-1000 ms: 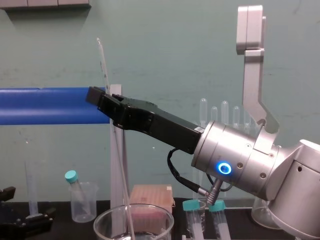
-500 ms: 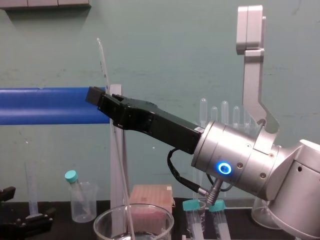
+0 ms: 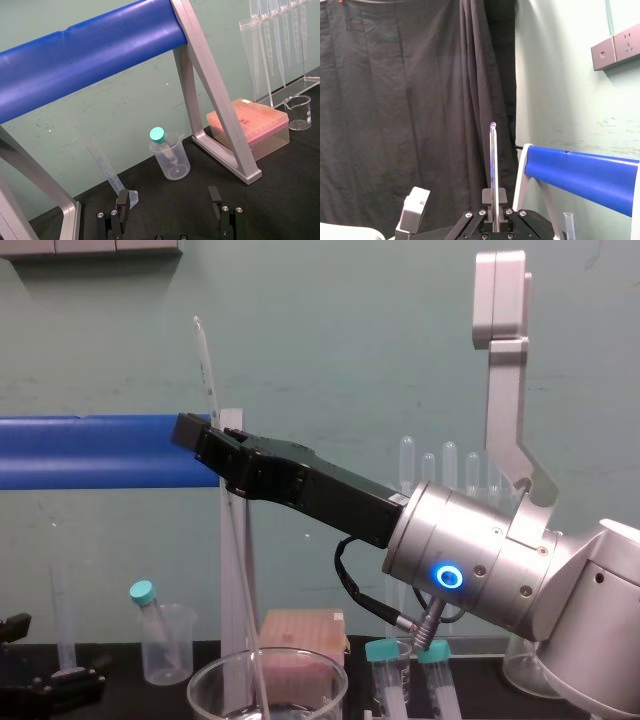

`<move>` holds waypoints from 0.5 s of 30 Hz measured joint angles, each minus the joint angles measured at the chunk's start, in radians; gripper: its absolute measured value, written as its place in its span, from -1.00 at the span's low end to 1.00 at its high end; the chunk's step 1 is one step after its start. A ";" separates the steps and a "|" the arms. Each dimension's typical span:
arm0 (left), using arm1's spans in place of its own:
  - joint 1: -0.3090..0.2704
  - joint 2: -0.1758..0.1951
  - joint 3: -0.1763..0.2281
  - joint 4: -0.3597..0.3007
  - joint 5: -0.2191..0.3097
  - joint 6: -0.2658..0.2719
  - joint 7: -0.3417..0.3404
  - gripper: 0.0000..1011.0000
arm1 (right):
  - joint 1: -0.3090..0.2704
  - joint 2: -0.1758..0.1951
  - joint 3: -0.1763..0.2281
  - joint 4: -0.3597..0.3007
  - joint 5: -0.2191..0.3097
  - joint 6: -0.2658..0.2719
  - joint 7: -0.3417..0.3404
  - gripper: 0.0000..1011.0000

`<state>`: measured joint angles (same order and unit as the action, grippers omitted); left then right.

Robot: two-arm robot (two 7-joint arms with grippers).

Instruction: Hold the thermometer with one hand and immerse one end into the beaker, then reinsert it into the test tube rack.

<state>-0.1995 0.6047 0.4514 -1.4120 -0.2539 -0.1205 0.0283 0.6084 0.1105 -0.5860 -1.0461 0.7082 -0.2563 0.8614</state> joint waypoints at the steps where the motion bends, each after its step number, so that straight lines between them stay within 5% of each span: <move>1: 0.000 0.000 0.000 0.000 0.000 0.000 0.000 0.99 | 0.000 0.000 0.000 0.000 0.000 0.000 0.000 -0.89; 15: 0.000 0.000 0.000 0.000 0.000 0.000 0.000 0.99 | 0.000 0.000 0.000 0.000 0.000 0.000 0.000 -0.89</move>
<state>-0.1995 0.6047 0.4514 -1.4120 -0.2539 -0.1205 0.0283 0.6084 0.1106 -0.5860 -1.0461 0.7082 -0.2563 0.8614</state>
